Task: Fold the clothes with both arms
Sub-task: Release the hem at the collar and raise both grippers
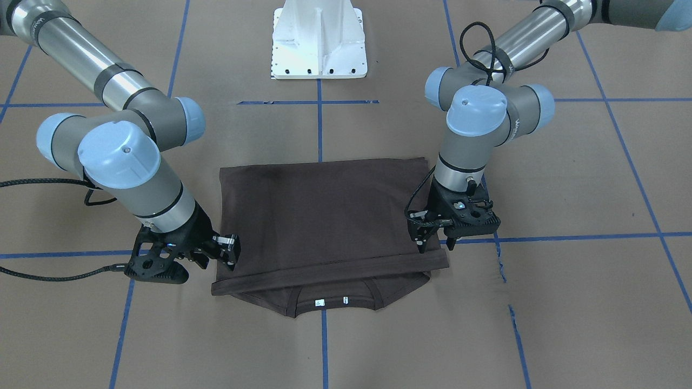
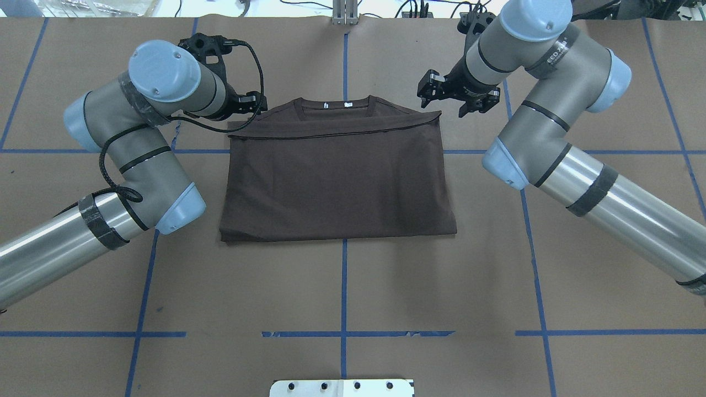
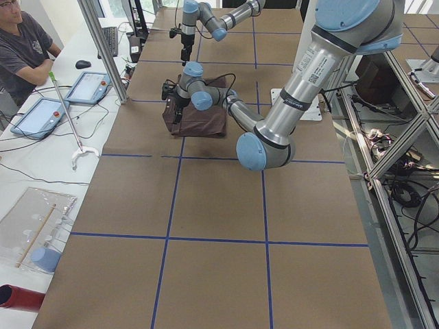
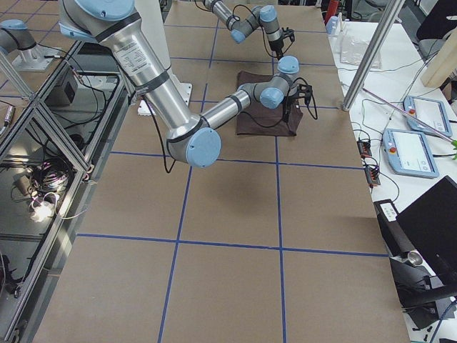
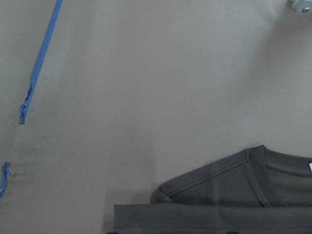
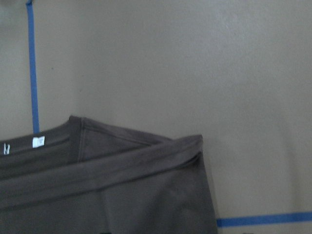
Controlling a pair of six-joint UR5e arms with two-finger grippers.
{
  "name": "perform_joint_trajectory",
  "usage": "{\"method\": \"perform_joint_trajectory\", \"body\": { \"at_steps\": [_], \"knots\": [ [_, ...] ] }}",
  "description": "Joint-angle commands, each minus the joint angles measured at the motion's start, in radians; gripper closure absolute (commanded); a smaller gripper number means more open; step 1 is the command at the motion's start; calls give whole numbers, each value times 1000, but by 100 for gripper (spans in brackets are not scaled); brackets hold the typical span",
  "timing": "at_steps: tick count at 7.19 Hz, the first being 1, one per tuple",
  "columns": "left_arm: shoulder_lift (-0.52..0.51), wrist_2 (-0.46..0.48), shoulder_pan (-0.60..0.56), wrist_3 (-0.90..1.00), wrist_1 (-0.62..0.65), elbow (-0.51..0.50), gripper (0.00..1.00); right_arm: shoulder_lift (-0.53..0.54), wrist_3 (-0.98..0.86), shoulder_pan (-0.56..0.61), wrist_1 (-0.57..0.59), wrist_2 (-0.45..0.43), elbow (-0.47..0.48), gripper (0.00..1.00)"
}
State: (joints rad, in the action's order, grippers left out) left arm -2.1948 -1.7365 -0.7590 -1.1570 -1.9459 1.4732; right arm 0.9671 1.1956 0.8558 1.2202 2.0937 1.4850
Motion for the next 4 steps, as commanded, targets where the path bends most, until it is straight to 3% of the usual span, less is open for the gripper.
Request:
{"method": "perform_joint_trajectory", "body": {
  "at_steps": [1,3,4],
  "knots": [
    [7,-2,1,6,-2,2,0,175,18,-69,5,-3,195,0],
    [9,0,1,-6,-1,13,0,280,21,-136,2,-11,274,0],
    [9,-3,3,-6,-1,16,0,288,21,-199,2,-70,270,0]
  ]
}}
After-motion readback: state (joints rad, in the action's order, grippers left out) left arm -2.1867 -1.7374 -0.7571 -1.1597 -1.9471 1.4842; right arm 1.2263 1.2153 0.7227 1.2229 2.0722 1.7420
